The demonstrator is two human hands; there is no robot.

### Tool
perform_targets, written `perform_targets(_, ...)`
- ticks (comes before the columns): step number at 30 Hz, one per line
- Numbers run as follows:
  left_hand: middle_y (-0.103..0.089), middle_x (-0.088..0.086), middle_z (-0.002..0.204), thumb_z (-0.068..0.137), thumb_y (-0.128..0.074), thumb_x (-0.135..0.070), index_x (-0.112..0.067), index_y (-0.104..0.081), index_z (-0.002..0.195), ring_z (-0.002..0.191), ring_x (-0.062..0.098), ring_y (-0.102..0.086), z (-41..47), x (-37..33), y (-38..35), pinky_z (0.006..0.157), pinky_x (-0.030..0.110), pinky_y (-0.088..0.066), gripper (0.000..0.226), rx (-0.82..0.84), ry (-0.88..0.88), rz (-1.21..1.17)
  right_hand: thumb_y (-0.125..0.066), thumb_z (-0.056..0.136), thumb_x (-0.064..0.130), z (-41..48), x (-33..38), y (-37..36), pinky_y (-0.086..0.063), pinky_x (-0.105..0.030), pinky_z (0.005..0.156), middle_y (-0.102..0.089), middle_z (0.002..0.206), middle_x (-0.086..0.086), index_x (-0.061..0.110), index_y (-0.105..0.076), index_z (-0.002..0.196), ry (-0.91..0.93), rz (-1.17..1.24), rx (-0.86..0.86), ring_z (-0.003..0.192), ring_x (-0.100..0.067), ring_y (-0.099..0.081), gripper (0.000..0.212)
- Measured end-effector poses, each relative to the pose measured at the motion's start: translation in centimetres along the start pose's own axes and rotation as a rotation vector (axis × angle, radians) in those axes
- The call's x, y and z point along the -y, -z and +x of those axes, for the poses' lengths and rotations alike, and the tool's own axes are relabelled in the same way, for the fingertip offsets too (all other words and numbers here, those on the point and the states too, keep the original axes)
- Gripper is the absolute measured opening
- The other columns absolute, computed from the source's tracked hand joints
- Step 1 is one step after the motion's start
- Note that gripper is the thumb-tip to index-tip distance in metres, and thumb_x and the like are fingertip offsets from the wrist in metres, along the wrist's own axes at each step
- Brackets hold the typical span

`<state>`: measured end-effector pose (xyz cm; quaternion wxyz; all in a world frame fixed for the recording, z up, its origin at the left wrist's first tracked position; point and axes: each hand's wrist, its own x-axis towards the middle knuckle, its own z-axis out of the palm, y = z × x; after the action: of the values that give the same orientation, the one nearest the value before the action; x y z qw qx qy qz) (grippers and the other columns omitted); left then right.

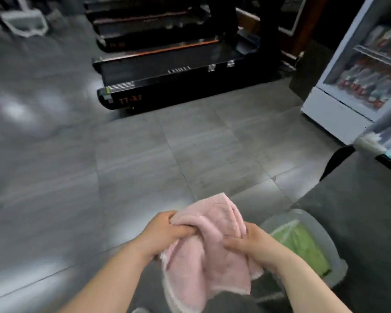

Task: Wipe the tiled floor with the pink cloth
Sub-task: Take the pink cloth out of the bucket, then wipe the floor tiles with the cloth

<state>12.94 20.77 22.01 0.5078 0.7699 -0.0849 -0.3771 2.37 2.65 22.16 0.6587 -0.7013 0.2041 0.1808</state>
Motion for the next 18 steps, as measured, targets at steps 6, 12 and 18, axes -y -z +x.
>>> perform_targets(6, -0.056, -0.011, 0.083, 0.066, -0.073, -0.025, -0.029, -0.053, 0.083, 0.077, 0.002, -0.052, -1.2, 4.9, 9.3, 0.073, 0.022, -0.041, 0.027, -0.354, -0.007, -0.075, -0.066, 0.071, 0.021, 7.8, 4.2, -7.2, -0.052, -0.026, 0.075, -0.067, 0.086, -0.002, 0.013, -0.062, 0.090, -0.011, -0.152, 0.038, 0.077, -0.012, -0.062, 0.021)
perform_targets(12, -0.055, -0.005, 0.082, 0.048, -0.062, -0.044, -0.036, -0.051, 0.087, 0.074, 0.011, -0.052, -2.2, 8.7, 18.8, 0.068, 0.018, -0.040, 0.042, -0.354, 0.060, -0.051, -0.060, 0.060, 0.024, 14.6, 9.5, -16.4, -0.047, -0.014, 0.059, -0.064, 0.074, 0.005, 0.020, -0.060, 0.076, -0.047, -0.213, 0.204, 0.064, -0.004, -0.059, 0.017)
perform_targets(18, -0.055, -0.007, 0.072, 0.074, -0.059, -0.038, -0.022, -0.051, 0.067, 0.067, 0.005, -0.049, -1.4, 11.8, 27.9, 0.055, 0.011, -0.035, 0.019, -0.396, 0.129, -0.027, -0.063, 0.071, 0.019, 22.1, 12.2, -24.5, -0.045, -0.012, 0.059, -0.063, 0.063, 0.012, 0.019, -0.062, 0.072, -0.072, -0.371, 0.285, 0.062, -0.001, -0.057, 0.002)
